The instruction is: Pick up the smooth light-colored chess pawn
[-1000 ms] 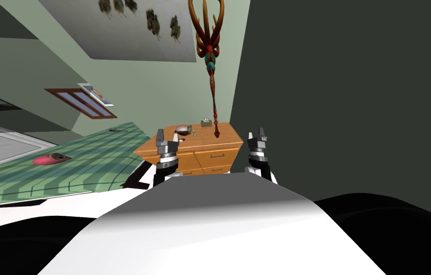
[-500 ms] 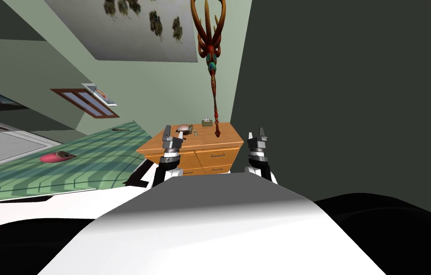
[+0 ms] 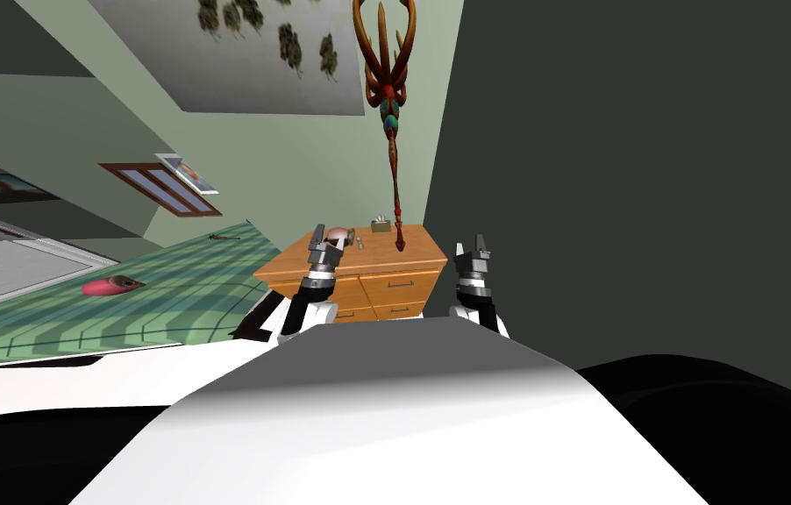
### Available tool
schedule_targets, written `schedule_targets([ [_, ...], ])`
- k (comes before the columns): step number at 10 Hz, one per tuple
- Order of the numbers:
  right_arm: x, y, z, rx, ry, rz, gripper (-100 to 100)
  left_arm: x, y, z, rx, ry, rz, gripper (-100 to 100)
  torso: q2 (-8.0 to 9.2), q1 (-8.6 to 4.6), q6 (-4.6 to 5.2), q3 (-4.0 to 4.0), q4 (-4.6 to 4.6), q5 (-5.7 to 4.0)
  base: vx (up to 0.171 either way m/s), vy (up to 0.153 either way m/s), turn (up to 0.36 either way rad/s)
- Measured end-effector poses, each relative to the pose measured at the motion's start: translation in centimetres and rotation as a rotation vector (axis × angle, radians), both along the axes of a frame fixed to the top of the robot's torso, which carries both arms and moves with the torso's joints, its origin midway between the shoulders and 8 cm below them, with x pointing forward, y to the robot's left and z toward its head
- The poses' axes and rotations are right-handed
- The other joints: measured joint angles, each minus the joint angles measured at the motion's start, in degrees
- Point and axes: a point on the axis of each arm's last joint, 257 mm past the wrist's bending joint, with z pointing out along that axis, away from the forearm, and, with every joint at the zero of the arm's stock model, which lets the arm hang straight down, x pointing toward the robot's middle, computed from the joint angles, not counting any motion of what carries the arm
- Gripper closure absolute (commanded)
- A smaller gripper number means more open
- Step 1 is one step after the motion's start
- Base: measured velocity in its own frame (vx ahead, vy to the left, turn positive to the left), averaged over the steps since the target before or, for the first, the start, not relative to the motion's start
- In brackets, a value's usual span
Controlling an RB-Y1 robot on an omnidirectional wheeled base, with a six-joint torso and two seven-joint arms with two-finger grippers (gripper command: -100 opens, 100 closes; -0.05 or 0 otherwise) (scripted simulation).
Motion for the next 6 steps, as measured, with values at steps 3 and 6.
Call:
schedule_targets([
  [3,0.0,0.0,0.0,0.000,0.000,0.000,0,1.4,-1.1,0.0,0.007,0.038,-0.044,-100,-0.02,-0.01,-0.01,-0.01,-0.01,0.00,-0.012,0.004,0.008],
  [6,0.0,0.0,0.0,0.000,0.000,0.000,0,3.0,-2.7,0.0,0.021,0.079,-0.097,-100,-0.02,-0.01,0.00,-0.01,-0.01,0.00,-0.010,0.003,0.002],
])
